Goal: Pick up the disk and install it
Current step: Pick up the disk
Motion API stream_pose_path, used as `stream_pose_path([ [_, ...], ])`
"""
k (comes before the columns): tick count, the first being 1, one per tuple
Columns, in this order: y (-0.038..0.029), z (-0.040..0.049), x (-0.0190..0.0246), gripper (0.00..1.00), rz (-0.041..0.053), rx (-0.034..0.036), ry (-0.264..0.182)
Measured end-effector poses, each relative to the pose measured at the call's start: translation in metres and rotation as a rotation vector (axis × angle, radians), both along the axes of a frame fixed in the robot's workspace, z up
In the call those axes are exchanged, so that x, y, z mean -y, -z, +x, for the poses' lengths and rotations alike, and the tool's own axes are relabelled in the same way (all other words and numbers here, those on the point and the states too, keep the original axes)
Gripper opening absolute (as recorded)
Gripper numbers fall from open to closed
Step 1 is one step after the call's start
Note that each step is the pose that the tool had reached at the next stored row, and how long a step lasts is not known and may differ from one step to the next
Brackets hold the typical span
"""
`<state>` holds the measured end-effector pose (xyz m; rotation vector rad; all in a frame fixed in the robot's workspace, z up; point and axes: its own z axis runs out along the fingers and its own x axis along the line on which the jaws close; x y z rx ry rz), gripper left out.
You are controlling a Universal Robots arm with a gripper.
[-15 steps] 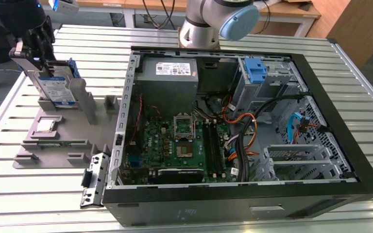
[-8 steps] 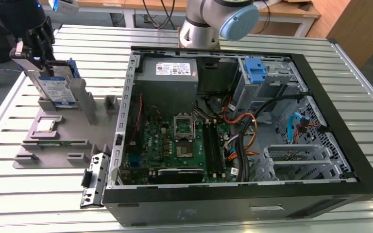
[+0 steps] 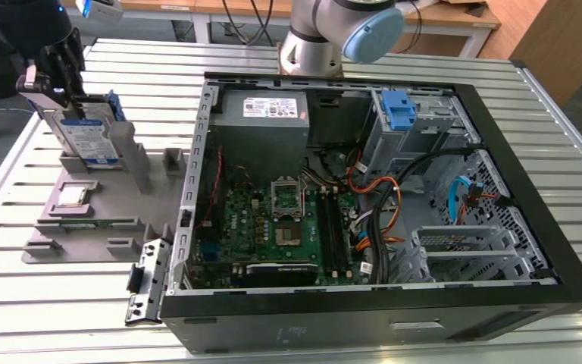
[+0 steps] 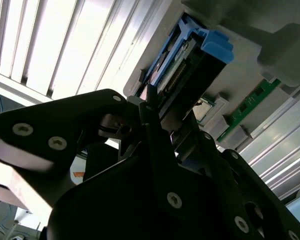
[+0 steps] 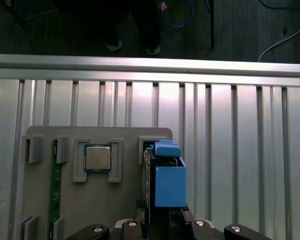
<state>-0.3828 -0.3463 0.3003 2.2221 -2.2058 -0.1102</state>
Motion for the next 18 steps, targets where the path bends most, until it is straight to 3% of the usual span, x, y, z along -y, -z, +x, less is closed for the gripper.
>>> stream_pose_path([
  [18,-0.0017,-0.0001,0.0015,0.35,0.0000,0.0001,0.000],
])
